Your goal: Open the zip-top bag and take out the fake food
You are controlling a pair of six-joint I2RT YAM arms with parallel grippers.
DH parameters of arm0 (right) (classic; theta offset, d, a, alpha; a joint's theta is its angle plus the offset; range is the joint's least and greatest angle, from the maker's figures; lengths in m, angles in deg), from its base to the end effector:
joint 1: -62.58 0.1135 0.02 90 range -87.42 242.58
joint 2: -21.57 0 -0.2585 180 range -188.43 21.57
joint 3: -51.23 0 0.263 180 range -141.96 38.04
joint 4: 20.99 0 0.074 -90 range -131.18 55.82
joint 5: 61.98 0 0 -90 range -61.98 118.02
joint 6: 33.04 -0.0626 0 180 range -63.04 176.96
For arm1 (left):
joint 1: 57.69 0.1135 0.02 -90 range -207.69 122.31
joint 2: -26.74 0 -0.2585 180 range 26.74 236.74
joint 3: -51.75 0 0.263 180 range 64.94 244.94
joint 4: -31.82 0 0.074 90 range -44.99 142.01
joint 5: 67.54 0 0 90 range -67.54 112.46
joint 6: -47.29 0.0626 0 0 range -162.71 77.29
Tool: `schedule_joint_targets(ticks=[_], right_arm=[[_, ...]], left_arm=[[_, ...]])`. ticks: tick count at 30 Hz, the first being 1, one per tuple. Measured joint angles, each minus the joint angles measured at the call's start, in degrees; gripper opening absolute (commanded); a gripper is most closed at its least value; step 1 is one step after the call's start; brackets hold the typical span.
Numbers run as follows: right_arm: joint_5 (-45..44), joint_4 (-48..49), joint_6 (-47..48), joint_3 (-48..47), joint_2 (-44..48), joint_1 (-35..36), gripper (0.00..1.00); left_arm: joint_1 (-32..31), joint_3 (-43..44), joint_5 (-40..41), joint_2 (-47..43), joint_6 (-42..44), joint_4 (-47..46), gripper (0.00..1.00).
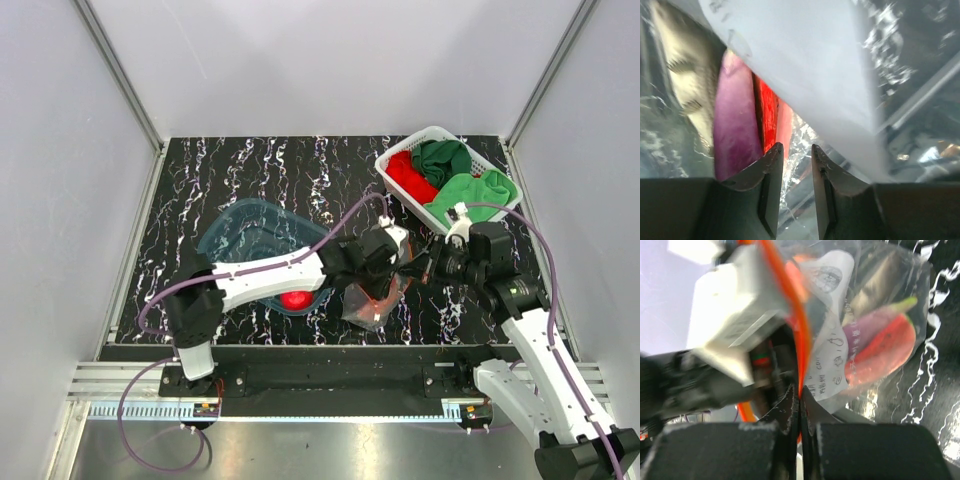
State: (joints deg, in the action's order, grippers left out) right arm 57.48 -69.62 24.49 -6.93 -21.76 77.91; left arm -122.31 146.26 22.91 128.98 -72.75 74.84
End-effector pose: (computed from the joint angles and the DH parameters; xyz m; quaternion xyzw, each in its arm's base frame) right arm 0.1780 0.0807 0.2867 0.0087 0.8615 0.3896 0.3256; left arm 0.1813 -0.3809 0.2250 0.2787 0.8997 -0.2444 0.2304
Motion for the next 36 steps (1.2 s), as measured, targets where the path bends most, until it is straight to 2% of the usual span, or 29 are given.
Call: schedule_joint_targets(ticks=[6,11,16,26,28,29,31,33,36], right_arm=[[0.13,-1.05,0.37,0.42,2.08,0.11,0.00],[0.13,-1.97,0.92,0.44,2.54,0.11,0.00],[0.11,-2.95,1.18,0.76,3.39,0.11,0.00],[0.02,-4.46,1.79,0.76,4.55,0.11,0.00],[0.02,-4.63,1.86,0.76,4.55,0.11,0.00],[0.02,-4.76,1.97,0.76,4.55,0.11,0.00],[0.00,-4.94,2.10,0.76,4.52,0.11,0.00],[-0.02,-5.01,2.25,0.76,4.48,0.11,0.00],[-0.04,-5.09,2.45,0.74,4.31,0.11,0.00]], left_arm=[[-1.55,-2.08,4.17,1.81,-0.11,0.35,0.46],[-2.84,-3.52,9.86,0.98,-0.28,0.04,0.46],[-3.15,-4.55,13.79,-1.49,0.13,0.48,0.41],[-2.40,-4.59,15.23,-1.64,1.07,0.59,0.41],[-2.34,-4.59,15.28,-1.01,1.14,0.50,0.46],[-2.27,-4.59,15.26,-0.39,1.22,0.52,0.58],[-2.12,-4.57,14.93,1.25,1.42,0.48,0.62],[-2.01,-4.52,14.67,2.80,1.40,0.39,0.60],[-1.90,-3.69,14.58,3.67,1.25,-0.24,0.49]])
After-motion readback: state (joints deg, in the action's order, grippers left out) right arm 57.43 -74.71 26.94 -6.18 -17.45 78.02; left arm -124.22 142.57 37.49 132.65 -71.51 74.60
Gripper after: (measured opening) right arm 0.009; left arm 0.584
